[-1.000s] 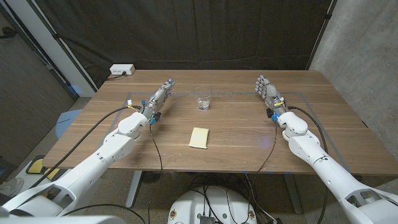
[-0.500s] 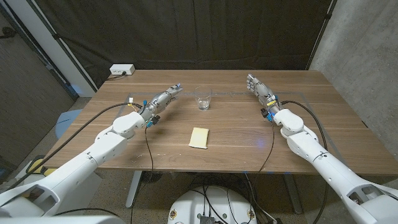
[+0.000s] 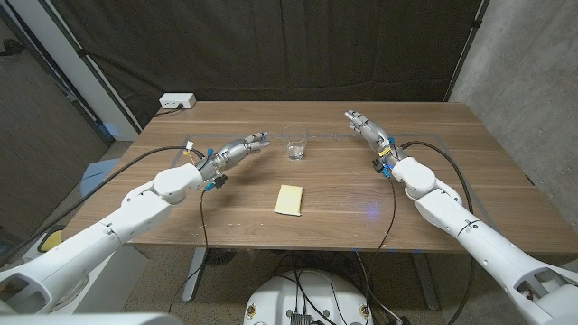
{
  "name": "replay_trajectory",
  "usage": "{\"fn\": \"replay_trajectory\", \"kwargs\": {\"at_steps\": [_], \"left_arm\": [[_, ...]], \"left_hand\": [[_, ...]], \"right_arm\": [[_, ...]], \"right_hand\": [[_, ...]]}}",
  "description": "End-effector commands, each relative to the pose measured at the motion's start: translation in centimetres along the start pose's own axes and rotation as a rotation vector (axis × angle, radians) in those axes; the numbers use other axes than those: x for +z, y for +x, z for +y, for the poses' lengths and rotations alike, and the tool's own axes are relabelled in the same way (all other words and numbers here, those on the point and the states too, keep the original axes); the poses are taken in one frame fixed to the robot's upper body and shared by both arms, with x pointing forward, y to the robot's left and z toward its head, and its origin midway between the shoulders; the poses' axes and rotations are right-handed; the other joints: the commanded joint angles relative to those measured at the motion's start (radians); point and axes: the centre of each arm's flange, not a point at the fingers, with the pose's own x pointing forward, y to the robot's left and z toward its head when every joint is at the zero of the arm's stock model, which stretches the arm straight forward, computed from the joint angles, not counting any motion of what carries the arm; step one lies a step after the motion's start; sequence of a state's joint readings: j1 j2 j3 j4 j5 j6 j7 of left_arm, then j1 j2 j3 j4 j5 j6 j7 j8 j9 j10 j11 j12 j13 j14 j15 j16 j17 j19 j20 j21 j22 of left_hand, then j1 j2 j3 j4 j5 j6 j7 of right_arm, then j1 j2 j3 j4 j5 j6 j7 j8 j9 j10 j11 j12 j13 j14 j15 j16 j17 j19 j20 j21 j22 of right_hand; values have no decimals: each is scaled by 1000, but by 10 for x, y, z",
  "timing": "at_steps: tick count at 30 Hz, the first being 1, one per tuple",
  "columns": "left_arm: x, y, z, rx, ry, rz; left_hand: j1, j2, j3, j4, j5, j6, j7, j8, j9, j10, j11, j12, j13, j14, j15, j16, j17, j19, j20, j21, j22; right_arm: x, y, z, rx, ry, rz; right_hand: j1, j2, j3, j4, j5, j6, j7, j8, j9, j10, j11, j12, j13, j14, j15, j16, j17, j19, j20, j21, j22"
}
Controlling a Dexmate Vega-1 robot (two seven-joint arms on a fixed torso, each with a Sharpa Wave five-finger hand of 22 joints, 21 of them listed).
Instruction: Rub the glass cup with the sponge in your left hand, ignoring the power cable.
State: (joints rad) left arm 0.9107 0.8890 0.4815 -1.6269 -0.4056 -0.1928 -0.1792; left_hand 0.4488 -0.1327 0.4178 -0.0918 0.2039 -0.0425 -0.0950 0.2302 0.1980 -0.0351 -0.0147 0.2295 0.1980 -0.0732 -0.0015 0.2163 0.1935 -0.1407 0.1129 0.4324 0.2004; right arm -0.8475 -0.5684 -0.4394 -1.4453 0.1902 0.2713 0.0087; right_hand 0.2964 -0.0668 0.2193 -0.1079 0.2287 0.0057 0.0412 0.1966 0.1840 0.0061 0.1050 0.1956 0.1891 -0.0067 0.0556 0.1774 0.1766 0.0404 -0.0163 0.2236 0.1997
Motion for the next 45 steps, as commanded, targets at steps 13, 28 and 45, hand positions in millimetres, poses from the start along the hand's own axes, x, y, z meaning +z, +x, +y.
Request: {"fn": "replay_trajectory", "kwargs": {"at_steps": [13,28,45], "left_arm": [[35,-26,-15,-157,372,37],[65,-38,-29,-258,568,44],[81,-52,-42,-316,756,99]], "left_hand": [[41,-10,-9,-24,18,17,-41,2,4,-11,-4,-2,3,-42,5,-18,0,-11,3,-5,1],[76,-12,-11,-40,29,32,-38,4,4,-7,-7,-2,3,-44,16,-19,-1,-14,12,-10,0],[100,-21,-21,-50,40,52,-50,7,4,-12,-3,-5,3,-65,19,-24,0,-23,11,-18,0]], "right_arm": [[20,-20,39,78,-280,13],[23,-19,64,106,-430,25],[27,-8,89,165,-507,5]], "right_hand": [[33,-23,-3,-23,21,-31,12,-6,5,-23,-6,1,2,-12,-7,3,3,4,-18,2,0],[90,-28,-1,-45,39,-66,26,-9,7,-55,-18,-4,3,-20,-16,3,3,7,-27,-1,-3],[146,-41,-6,-56,60,-100,37,-7,10,-103,-20,-8,5,-53,-15,-2,4,-32,-22,-16,-3]]}}
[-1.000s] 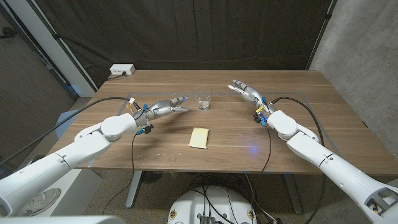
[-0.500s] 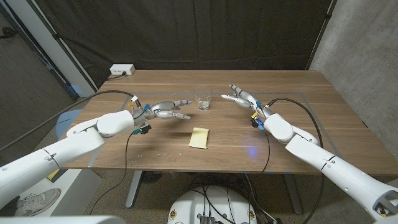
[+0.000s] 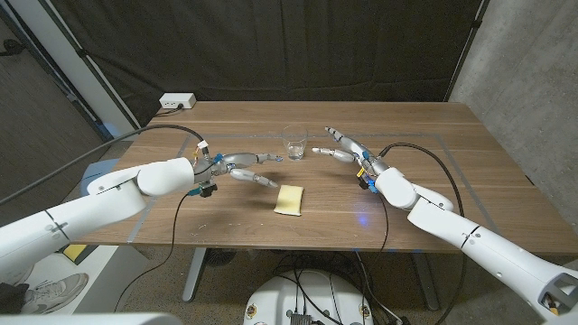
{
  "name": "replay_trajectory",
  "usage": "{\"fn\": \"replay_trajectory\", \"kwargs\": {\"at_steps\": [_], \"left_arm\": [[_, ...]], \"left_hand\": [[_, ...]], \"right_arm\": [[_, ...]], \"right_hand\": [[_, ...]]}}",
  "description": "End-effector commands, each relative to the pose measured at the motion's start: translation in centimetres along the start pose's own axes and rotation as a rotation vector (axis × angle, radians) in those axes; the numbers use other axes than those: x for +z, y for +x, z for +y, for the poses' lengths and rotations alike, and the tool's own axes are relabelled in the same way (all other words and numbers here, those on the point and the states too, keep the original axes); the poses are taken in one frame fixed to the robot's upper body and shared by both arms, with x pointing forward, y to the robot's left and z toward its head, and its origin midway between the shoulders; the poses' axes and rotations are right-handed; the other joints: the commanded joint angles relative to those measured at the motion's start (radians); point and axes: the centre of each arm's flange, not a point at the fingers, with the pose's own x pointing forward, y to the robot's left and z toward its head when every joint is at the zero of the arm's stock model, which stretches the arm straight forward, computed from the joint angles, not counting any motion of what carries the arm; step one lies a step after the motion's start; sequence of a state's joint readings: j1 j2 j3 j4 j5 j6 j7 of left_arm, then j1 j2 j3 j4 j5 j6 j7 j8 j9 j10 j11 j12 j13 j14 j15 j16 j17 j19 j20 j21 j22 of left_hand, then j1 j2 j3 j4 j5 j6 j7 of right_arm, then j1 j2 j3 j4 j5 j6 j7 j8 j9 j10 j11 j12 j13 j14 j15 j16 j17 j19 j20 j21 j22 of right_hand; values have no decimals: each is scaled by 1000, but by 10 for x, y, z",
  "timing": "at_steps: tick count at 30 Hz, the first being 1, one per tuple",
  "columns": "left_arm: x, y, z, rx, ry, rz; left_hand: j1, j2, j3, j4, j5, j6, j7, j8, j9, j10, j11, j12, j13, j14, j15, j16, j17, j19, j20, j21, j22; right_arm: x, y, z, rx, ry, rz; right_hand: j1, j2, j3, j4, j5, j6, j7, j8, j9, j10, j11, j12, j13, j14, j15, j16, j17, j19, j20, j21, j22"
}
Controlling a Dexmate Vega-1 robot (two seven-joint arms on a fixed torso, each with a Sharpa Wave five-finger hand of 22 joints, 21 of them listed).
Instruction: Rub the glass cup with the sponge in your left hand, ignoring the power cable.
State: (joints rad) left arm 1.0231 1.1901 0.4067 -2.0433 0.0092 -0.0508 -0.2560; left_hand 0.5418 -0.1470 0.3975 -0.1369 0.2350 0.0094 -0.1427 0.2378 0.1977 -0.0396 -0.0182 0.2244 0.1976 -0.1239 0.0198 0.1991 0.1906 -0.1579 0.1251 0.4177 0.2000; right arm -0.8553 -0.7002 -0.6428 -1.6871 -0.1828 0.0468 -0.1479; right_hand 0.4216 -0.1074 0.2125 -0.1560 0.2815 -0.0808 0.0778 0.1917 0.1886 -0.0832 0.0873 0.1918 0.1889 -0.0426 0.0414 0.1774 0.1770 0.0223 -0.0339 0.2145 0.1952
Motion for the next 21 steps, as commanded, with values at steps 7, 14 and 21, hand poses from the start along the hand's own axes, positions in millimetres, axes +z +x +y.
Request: {"fn": "replay_trajectory", "kwargs": {"at_steps": [7,14,21], "left_arm": [[18,-13,-6,-48,184,67],[20,-15,-8,-43,210,86],[21,-16,-8,-37,210,85]], "left_hand": [[13,-7,-5,-6,13,-1,-14,-3,4,-9,-1,-1,3,-23,0,-9,3,-10,0,-6,1],[17,-7,-8,-6,16,4,-12,-3,4,-10,-2,-2,4,-29,-3,-9,4,-15,-3,-9,1],[18,-7,-12,-5,18,6,-11,-3,4,-13,-3,-3,4,-34,-6,-10,5,-17,-7,-11,2]], "right_arm": [[22,17,18,46,-88,-36],[27,27,24,68,-87,-36],[25,40,29,95,-53,-1]], "right_hand": [[36,-10,-6,-7,15,-29,1,-3,6,-36,6,-5,7,-33,7,-2,5,-34,5,-12,4],[46,-20,-15,-5,23,-51,23,-6,7,-57,10,-5,8,-46,4,-2,6,-45,5,-13,6],[66,-30,-28,-3,38,-77,66,-5,9,-63,39,5,11,-51,8,5,7,-37,2,-5,8]]}}
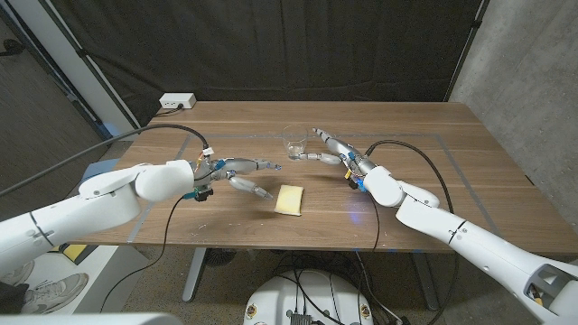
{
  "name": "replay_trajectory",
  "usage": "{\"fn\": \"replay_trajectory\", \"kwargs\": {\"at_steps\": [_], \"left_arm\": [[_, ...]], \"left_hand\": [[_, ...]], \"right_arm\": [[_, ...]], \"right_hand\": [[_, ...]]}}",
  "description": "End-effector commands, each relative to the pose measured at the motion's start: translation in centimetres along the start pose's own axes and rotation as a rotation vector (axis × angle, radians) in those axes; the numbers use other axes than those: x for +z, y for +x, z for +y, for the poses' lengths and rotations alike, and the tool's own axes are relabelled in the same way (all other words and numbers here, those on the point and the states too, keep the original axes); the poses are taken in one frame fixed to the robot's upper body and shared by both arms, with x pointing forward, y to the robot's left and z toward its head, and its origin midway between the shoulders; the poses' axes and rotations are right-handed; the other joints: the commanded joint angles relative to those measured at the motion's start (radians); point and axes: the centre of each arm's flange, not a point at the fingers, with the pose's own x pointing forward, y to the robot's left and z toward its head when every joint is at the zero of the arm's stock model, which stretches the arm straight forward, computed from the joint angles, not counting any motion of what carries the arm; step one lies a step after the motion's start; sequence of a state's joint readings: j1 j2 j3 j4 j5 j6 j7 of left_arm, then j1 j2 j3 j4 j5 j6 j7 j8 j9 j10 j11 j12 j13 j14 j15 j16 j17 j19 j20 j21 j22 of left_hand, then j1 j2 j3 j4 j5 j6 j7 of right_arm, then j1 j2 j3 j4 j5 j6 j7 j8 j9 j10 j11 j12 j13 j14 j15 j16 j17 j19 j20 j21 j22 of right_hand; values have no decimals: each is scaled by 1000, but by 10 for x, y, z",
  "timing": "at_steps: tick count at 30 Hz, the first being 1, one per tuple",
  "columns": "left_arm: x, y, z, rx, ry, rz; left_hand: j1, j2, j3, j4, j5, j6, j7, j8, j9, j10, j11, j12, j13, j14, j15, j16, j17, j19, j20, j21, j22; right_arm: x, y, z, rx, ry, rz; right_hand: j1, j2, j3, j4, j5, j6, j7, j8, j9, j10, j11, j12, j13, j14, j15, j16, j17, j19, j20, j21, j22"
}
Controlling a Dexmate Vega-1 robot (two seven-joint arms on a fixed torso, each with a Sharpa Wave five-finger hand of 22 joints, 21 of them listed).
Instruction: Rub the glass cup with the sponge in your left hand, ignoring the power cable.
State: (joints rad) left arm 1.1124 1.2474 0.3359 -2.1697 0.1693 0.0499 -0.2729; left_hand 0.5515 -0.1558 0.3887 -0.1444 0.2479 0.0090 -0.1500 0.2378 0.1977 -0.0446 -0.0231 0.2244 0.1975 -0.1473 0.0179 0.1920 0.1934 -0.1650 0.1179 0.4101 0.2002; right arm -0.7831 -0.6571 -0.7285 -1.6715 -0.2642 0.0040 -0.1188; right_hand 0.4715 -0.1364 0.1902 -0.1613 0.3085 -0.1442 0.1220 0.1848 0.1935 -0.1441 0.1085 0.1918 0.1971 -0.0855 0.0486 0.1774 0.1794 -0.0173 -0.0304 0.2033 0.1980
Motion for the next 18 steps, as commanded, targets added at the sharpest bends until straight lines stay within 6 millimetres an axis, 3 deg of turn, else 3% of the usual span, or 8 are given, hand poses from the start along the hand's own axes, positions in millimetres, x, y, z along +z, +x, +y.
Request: {"fn": "replay_trajectory", "kwargs": {"at_steps": [1,4,6,7,8,10,16,18], "left_arm": [[4,-3,0,7,32,15],[4,-4,1,12,30,12],[3,-4,1,12,26,11],[3,-4,1,11,26,10],[3,-4,1,11,27,12],[3,-3,1,11,29,15],[2,-1,2,7,23,18],[1,0,3,4,27,20]], "left_hand": [[8,2,-3,3,5,6,-4,-4,4,-8,2,-3,4,-11,-5,-2,2,-11,0,-4,2],[8,2,-6,5,7,7,-3,-4,4,-11,1,-5,4,-12,-5,-2,3,-12,-1,-5,2],[7,3,-7,6,7,7,-3,-4,4,-12,1,-5,4,-13,-6,-1,3,-12,-2,-5,2],[6,3,-8,6,7,7,-3,-4,4,-12,0,-5,4,-14,-7,-1,3,-13,-2,-5,2],[5,4,-8,7,8,7,-4,-5,4,-12,-1,-5,4,-15,-8,-2,3,-13,-3,-6,2],[4,4,-10,8,8,7,-3,-5,4,-13,0,-5,4,-17,-7,-2,4,-14,-3,-6,2],[1,6,-14,12,10,8,-1,-6,5,-16,-2,-6,4,-21,-10,-1,5,-14,-5,-7,3],[0,7,-15,14,11,11,1,-6,5,-18,-2,-7,4,-23,-9,-1,5,-14,-4,-7,3]], "right_arm": [[1,20,8,45,29,32],[-1,24,10,49,38,52],[-3,26,10,48,55,63],[-4,27,11,45,62,68],[-5,28,11,45,69,73],[-8,29,11,41,83,76],[-14,34,12,46,141,59],[-16,36,13,52,181,46]], "right_hand": [[19,-1,-6,3,12,-15,25,3,5,-4,24,5,4,-9,4,5,4,2,-1,7,5],[32,0,-10,4,21,-23,26,5,6,-18,35,5,5,-19,23,4,5,-13,23,3,5],[40,0,-16,7,27,-25,24,8,7,-19,41,9,7,-17,32,7,6,-21,65,3,6],[46,1,-23,12,34,-31,23,10,9,-22,43,12,9,-19,37,10,8,-28,118,3,7],[47,2,-25,14,37,-32,17,11,10,-21,43,15,9,-17,39,11,9,-30,142,3,8],[49,5,-28,17,41,-38,15,11,11,-22,43,17,10,-10,39,15,10,-24,158,7,8],[82,19,-35,18,55,-71,17,12,16,-40,56,21,17,-16,32,14,12,11,29,22,7],[89,19,-37,17,58,-76,18,13,17,-50,56,19,18,-30,28,9,11,14,14,23,6]]}}
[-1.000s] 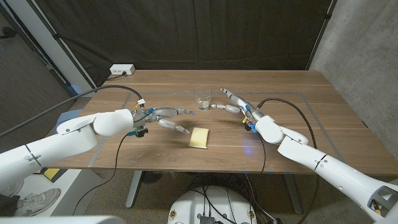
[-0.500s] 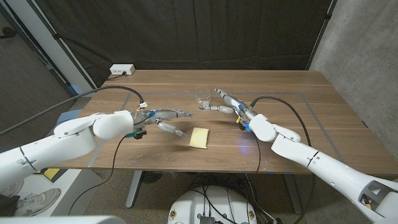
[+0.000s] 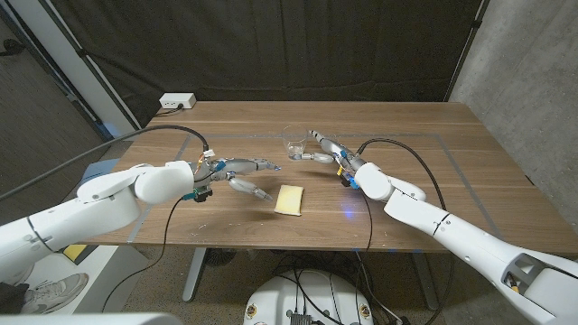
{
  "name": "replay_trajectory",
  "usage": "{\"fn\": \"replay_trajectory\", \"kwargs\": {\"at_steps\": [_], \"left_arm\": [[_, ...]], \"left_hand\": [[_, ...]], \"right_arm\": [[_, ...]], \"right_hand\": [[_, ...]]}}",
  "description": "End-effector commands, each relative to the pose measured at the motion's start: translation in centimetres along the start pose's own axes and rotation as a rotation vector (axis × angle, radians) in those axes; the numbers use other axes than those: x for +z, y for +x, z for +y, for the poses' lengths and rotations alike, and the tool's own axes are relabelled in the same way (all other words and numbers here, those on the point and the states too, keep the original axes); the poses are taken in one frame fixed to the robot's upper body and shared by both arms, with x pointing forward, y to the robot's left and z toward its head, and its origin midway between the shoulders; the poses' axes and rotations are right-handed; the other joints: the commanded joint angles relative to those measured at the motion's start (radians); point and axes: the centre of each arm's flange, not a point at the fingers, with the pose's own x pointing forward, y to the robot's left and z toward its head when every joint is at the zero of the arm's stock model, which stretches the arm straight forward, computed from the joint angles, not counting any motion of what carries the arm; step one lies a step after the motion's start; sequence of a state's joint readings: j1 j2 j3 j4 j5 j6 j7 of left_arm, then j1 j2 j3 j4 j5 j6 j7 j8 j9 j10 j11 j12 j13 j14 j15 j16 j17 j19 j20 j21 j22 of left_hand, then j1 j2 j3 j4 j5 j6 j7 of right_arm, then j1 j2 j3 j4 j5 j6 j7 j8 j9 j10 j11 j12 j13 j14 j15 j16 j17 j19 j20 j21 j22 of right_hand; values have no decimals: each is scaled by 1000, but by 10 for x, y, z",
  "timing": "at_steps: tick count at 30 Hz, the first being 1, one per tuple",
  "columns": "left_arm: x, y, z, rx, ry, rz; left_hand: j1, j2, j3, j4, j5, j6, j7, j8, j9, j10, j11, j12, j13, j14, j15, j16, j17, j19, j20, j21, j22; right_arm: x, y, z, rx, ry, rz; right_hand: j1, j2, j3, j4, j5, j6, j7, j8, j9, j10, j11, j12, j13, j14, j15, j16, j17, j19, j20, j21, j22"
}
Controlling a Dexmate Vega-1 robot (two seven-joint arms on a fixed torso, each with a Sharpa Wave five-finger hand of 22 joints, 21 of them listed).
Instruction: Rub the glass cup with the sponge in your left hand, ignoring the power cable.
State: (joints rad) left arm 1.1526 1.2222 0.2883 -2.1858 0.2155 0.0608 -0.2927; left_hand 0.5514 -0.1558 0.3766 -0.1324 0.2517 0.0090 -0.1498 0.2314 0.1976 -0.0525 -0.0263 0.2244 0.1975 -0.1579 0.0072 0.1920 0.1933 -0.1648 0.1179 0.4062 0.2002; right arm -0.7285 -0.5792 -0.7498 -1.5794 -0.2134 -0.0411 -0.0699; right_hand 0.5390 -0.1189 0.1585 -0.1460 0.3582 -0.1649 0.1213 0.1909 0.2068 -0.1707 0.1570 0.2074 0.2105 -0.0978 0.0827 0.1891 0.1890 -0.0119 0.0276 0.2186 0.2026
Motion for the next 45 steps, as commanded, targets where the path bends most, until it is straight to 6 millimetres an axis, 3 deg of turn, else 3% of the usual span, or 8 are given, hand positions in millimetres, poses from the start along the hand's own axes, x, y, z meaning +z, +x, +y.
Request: {"fn": "replay_trajectory", "kwargs": {"at_steps": [1,6,8,13,19,23,32,45], "left_arm": [[-2,3,2,-4,-1,8],[-3,5,3,-9,0,13],[-4,6,3,-11,-4,13],[-5,5,3,-12,-11,20],[-6,4,3,-12,-16,25],[-7,4,2,-18,-13,37],[-8,3,0,-24,13,55],[-14,2,0,-35,-15,62]], "left_hand": [[-1,8,-4,2,7,12,2,1,5,-10,2,-7,4,-13,2,-1,5,-15,-4,-4,3],[-3,9,-8,5,9,22,2,4,5,-11,0,-7,5,-17,1,-1,6,-15,-5,-5,3],[-4,10,-10,7,10,25,5,5,5,-10,1,-6,5,-17,1,0,6,-17,-5,-5,3],[-5,10,-12,8,11,25,6,4,5,-9,2,-6,5,-18,1,0,6,-17,-6,-6,3],[-8,12,-15,11,12,25,8,3,5,-10,0,-6,5,-20,0,1,7,-18,-7,-7,4],[-11,13,-19,14,13,32,3,4,6,-12,0,-7,5,-22,-1,1,7,-19,-8,-8,4],[-13,15,-23,17,15,24,-1,-1,6,-14,1,-7,5,-23,0,2,8,-19,-8,-9,4],[-20,23,-29,25,18,18,6,-5,6,-16,-1,-7,6,-28,-4,3,9,-22,-12,-11,5]], "right_arm": [[-8,14,2,22,125,-26],[-6,22,5,48,187,-50],[-6,25,6,54,214,-62],[-4,30,8,49,239,-86],[-2,38,12,38,256,-105],[0,43,14,34,253,-113],[4,52,16,11,232,-93],[-4,60,32,-40,222,-54]], "right_hand": [[24,1,-7,2,9,-59,18,7,4,-27,7,2,5,-25,-7,-5,1,7,-45,7,1],[35,-5,-38,13,24,-88,7,12,10,-57,10,3,8,-64,-3,-5,2,-83,153,-26,-5],[36,-5,-41,15,25,-89,2,14,11,-54,11,6,9,-65,-2,-3,2,-80,169,-24,-6],[45,-5,-47,14,28,-88,0,17,12,-46,2,11,8,-64,-6,-2,-1,-39,168,-7,-9],[80,-2,-61,9,34,-85,-4,24,13,-30,-6,19,7,-57,-2,-1,-8,30,44,11,-15],[87,-1,-63,8,35,-93,-3,22,13,-35,-4,17,6,-54,3,-1,-9,39,33,12,-16],[89,-3,-90,19,38,-118,-15,17,13,-77,4,5,6,-100,7,-10,-6,-46,142,-26,-16],[97,-6,-111,21,49,-174,-21,6,15,-122,14,-3,7,-90,17,3,-3,-23,150,-15,-17]]}}
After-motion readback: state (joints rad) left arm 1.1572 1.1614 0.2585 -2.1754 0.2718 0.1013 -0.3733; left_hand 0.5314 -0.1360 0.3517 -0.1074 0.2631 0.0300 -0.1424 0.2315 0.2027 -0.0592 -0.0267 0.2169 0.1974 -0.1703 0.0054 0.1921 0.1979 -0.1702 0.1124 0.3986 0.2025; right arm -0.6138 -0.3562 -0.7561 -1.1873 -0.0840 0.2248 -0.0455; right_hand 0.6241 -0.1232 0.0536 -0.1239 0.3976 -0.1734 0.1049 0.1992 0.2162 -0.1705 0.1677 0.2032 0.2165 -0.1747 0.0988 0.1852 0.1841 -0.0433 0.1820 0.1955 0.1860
